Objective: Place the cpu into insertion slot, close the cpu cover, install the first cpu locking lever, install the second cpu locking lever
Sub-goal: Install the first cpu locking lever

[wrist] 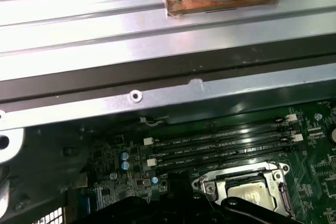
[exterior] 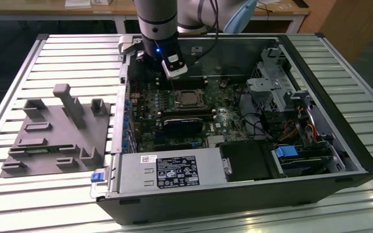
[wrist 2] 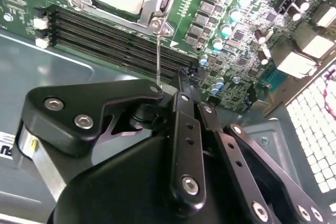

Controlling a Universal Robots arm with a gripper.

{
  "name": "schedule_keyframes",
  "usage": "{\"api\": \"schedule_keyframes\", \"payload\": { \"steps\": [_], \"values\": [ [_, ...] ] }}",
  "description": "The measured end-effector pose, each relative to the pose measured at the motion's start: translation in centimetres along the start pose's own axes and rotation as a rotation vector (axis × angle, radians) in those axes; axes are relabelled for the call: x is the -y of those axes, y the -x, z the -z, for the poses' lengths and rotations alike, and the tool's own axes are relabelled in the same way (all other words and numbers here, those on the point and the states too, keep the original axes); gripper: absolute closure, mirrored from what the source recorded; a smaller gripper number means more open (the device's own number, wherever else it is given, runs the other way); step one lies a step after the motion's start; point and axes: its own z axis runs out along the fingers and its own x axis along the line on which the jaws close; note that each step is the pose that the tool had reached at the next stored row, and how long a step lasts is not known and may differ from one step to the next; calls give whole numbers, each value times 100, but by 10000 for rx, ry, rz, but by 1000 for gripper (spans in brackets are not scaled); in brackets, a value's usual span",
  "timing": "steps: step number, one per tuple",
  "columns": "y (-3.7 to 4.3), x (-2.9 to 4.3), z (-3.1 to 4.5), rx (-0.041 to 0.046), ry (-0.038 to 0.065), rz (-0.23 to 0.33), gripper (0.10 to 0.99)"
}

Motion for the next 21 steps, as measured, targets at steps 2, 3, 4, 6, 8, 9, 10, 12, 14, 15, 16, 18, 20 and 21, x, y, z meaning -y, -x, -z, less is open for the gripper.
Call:
{"api": "schedule_keyframes", "payload": {
  "steps": [2, 3, 4, 6, 8, 9, 10, 12, 14, 15, 16, 18, 20, 21],
  "values": [
    [27, -5, -1, 0, -1, 0, 984],
    [41, -7, -2, 0, -1, 0, 984],
    [55, -10, -3, 0, 0, 0, 984],
    [91, -16, -5, 0, 0, 0, 984],
    [136, -24, -7, 0, 0, 0, 984],
    [162, -29, -9, 0, 0, -1, 984],
    [190, -33, -11, 0, -1, 0, 984],
    [247, -43, -14, 0, -1, 1, 984],
    [306, -54, -17, 0, -1, -1, 984],
    [332, -59, -19, 0, 0, 0, 984],
    [348, -61, -19, -1, -2, 1, 984],
    [349, -61, -19, -1, -1, 1, 984],
    [349, -61, -20, -1, 0, 4, 984],
    [350, -62, -20, -2, 4, 5, 984]
  ]
}}
